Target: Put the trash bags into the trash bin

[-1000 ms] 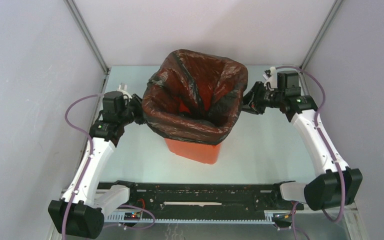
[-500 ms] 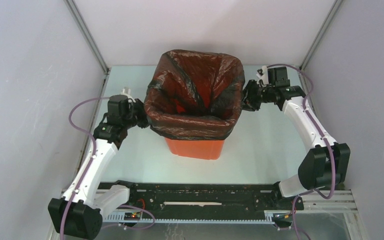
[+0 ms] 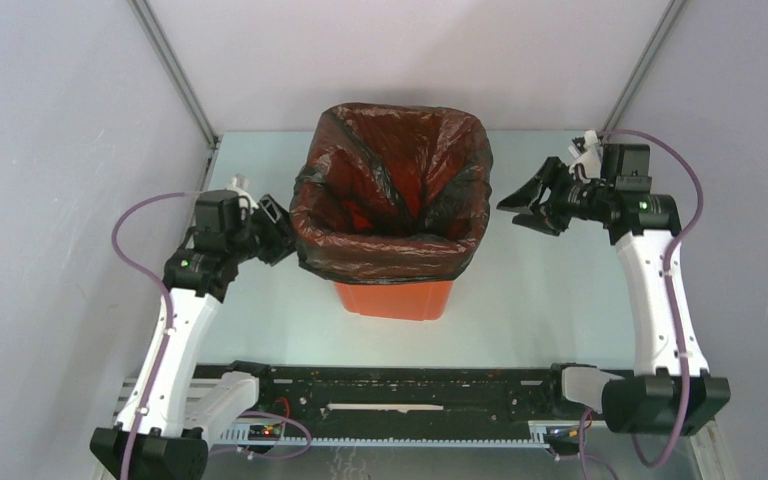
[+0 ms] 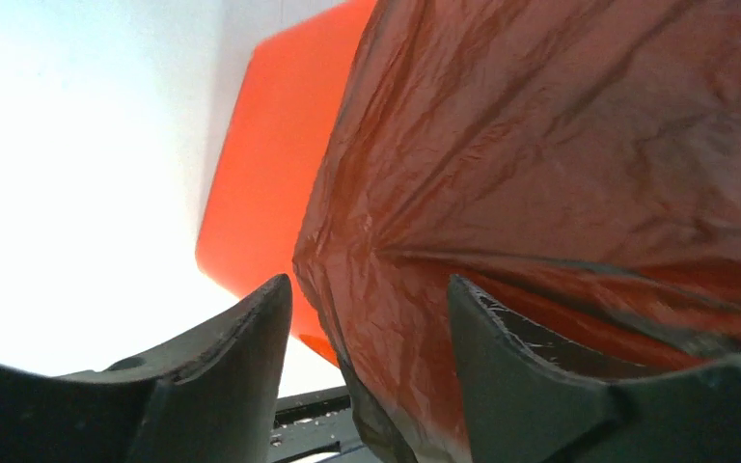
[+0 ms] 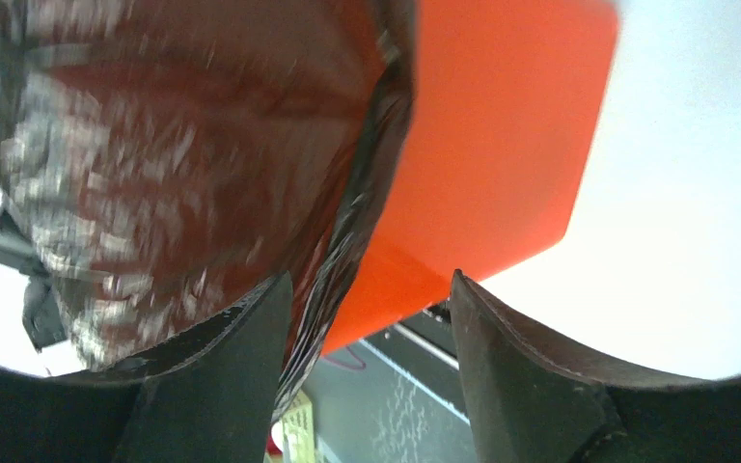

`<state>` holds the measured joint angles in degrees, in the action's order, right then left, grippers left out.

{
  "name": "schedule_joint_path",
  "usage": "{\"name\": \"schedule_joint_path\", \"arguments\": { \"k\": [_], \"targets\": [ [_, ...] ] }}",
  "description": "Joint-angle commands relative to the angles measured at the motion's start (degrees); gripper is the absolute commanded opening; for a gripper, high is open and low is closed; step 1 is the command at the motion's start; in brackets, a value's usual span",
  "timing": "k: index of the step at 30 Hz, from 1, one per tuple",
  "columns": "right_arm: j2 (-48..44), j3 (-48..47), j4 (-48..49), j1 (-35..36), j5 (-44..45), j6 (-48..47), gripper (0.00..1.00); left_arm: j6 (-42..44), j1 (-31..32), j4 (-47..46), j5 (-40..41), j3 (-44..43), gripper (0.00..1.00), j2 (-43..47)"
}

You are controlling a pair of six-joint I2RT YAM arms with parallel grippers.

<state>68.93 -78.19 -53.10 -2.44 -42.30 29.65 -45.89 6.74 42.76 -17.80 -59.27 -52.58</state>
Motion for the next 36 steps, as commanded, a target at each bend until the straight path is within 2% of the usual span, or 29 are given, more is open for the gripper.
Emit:
{"name": "schedule_joint_path", "arguments": {
  "k": [1,3,8,10,13,16,19,22,26,29,31,33,36],
  "targets": [
    [-4.9,3.4,3.5,4.0,-5.3,5.5,0.73,1.1,-2.4,3.8,-0.2,-5.6,0.72,2.9],
    [-6.8,5.6,9.3,6.0,-6.8,10.6,0.77,-0.5,-2.5,3.6,-0.2,-5.9,0.78,3.9],
    [-7.0,11.1,20.4,10.6,-7.7,19.3,0.75,-4.1,-2.5,0.4,-1.9,-3.1,0.82,5.3],
    [-6.8,12.9,23.8,11.7,-7.3,22.1,0.65,-6.8,-2.5,-2.6,-4.5,-1.1,0.80,5.5],
    [-7.0,15.8,27.2,12.3,-6.1,25.1,0.39,-10.7,-2.2,-8.1,-6.9,2.1,0.68,6.6],
    [-6.7,18.3,28.4,12.3,-5.2,25.5,0.26,-6.4,-1.9,-1.7,-0.8,-1.3,0.64,8.0],
    [-5.7,20.1,27.0,12.3,-4.7,23.8,0.17,0.7,-1.9,7.0,8.8,-9.6,0.68,8.4],
    [-5.6,20.3,26.2,12.3,-4.3,22.4,0.17,4.4,-1.9,12.4,17.0,-16.4,0.77,8.0],
    [-6.0,20.3,26.3,12.2,-3.8,21.9,0.17,3.0,-1.9,12.8,21.0,-18.9,0.81,9.0],
    [-5.8,20.3,26.6,12.2,-4.3,22.2,0.17,3.5,-1.8,8.4,19.7,-21.5,0.81,8.8],
    [-6.2,20.3,26.9,12.2,-4.3,22.2,0.18,5.5,-1.2,3.3,13.7,-24.8,0.81,6.2],
    [-6.3,20.3,27.0,12.2,-4.3,22.1,0.18,7.8,4.1,1.1,13.2,-30.0,0.78,2.3],
    [-6.0,20.3,27.2,12.2,-4.8,22.3,0.18,13.9,16.7,2.4,23.2,-39.2,0.76,-4.2]
  ]
}}
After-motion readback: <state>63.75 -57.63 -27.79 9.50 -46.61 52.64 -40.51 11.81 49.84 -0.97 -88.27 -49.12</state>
